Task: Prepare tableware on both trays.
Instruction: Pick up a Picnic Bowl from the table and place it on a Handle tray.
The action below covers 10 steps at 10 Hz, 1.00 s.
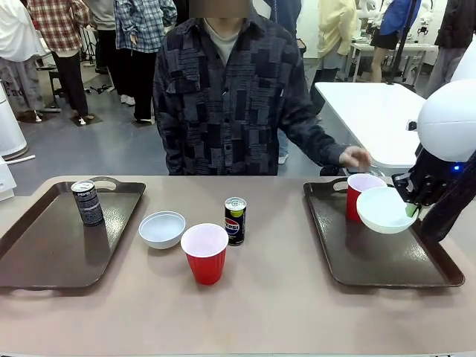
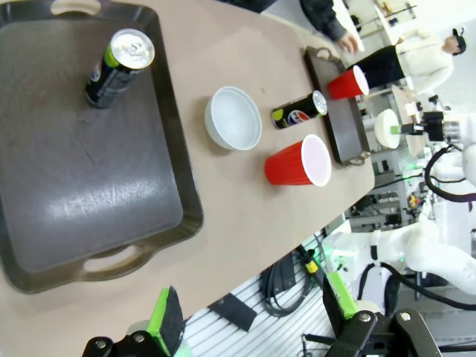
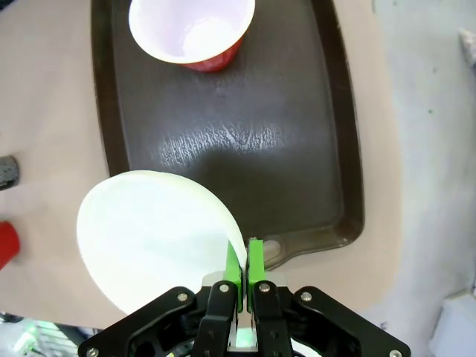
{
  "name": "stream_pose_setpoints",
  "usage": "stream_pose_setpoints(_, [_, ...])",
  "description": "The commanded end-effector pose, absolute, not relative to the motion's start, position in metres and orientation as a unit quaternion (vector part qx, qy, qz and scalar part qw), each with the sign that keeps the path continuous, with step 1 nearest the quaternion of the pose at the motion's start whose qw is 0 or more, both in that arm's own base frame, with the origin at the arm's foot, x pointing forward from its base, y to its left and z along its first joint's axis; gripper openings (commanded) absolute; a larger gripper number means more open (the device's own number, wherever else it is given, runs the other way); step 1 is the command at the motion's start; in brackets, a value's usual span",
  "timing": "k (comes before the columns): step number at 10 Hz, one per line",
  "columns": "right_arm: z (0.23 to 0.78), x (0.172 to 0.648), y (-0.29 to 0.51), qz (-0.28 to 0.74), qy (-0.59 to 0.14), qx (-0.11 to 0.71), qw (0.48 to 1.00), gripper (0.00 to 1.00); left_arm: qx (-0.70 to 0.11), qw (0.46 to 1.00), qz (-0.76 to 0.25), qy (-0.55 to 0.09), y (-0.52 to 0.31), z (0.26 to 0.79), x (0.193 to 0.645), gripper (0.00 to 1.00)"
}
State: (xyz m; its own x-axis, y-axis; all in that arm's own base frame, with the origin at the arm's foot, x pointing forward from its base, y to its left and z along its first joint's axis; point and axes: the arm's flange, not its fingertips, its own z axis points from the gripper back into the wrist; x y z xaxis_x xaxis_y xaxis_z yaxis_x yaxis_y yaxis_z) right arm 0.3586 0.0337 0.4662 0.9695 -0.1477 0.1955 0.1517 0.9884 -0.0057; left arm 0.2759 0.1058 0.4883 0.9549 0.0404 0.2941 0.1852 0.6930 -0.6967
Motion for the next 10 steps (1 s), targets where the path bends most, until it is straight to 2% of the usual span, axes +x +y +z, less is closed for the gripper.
stream_pose_setpoints(1, [0.463, 0.353, 0.031, -0.068, -0.101, -0.018, 0.992, 0.04, -0.400, 0.904, -0.036, -0.146, 0.106, 0.490, 0.276, 1.00])
stream_pose_setpoints(2, [0.466, 0.359, 0.034, -0.075, -0.098, -0.010, 0.992, 0.04, -0.400, 0.904, -0.036, -0.146, 0.106, 0.490, 0.276, 1.00])
stream_pose_setpoints(3, [0.451, 0.376, 0.038, -0.023, -0.071, -0.005, 0.997, 0.04, -0.400, 0.904, -0.036, -0.146, 0.106, 0.490, 0.276, 1.00])
stream_pose_setpoints(5, [0.414, 0.394, 0.039, -0.016, -0.048, -0.027, 0.998, 0.04, -0.400, 0.904, -0.036, -0.146, 0.106, 0.490, 0.276, 1.00])
stream_pose_setpoints(10, [0.364, 0.407, 0.034, -0.007, -0.032, -0.034, 0.999, 0.04, -0.400, 0.904, -0.036, -0.146, 0.106, 0.490, 0.276, 1.00])
